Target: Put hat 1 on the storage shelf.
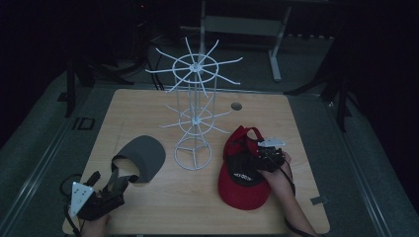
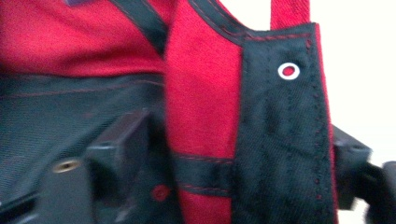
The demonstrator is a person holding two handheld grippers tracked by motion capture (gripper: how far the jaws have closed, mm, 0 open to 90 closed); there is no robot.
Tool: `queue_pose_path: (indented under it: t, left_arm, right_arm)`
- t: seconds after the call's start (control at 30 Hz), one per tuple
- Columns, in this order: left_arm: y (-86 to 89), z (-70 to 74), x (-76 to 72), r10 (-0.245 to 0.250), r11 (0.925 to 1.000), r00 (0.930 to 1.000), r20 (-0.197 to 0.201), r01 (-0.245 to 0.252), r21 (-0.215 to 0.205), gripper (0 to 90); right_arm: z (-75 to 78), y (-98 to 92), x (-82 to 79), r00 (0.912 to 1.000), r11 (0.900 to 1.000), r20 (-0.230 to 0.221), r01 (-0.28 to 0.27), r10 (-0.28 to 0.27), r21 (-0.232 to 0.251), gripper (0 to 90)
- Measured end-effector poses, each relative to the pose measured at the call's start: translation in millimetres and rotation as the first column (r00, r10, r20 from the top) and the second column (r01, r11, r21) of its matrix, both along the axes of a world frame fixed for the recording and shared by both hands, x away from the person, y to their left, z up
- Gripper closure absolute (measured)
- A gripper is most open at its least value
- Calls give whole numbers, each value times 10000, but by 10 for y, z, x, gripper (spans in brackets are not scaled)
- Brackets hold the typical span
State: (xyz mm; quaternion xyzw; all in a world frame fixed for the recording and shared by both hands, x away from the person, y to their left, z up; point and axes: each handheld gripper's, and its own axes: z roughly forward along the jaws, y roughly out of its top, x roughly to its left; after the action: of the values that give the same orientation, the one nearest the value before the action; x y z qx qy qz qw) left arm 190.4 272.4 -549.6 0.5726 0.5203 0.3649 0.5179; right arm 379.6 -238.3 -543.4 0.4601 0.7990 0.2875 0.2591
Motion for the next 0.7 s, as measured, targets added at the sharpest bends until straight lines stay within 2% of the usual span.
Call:
queue_pose_path:
  t: [0.13, 0.2, 0.27, 0.37, 0.47, 0.5, 0.7]
  left_arm:
    - [7, 2, 0, 31, 10000, 10000, -11, -31, -2, 24]
    - [5, 6, -3, 84, 10000, 10000, -30, -84, 47, 23]
    - [7, 10, -6, 94, 9999, 10000, -24, -93, 50, 23]
    - [10, 15, -8, 79, 10000, 10000, -4, -79, 40, 24]
    - [13, 18, -10, 149, 9999, 9999, -8, -149, 22, 23]
    - [14, 20, -6, 152, 9999, 9999, -66, -152, 32, 24]
    - [9, 31, -5, 226, 9996, 9996, -155, -224, 151, 23]
  right_arm:
    - [-2, -10, -6, 9999, 9999, 142, -91, 92, -77, 578]
    - [11, -25, -10, 9998, 9998, 92, -178, 177, 108, 739]
    - [25, -29, -22, 9995, 9996, 100, -293, 292, 13, 820]
    - [87, -21, -61, 9989, 9993, 313, -351, 355, -147, 843]
    - [133, -27, -80, 9986, 9997, 469, -252, 253, -32, 846]
    - [285, -62, -129, 9974, 9976, 714, -130, 82, 675, 849]
    - [625, -111, -242, 9918, 9907, 1278, -90, -85, 1354, 849]
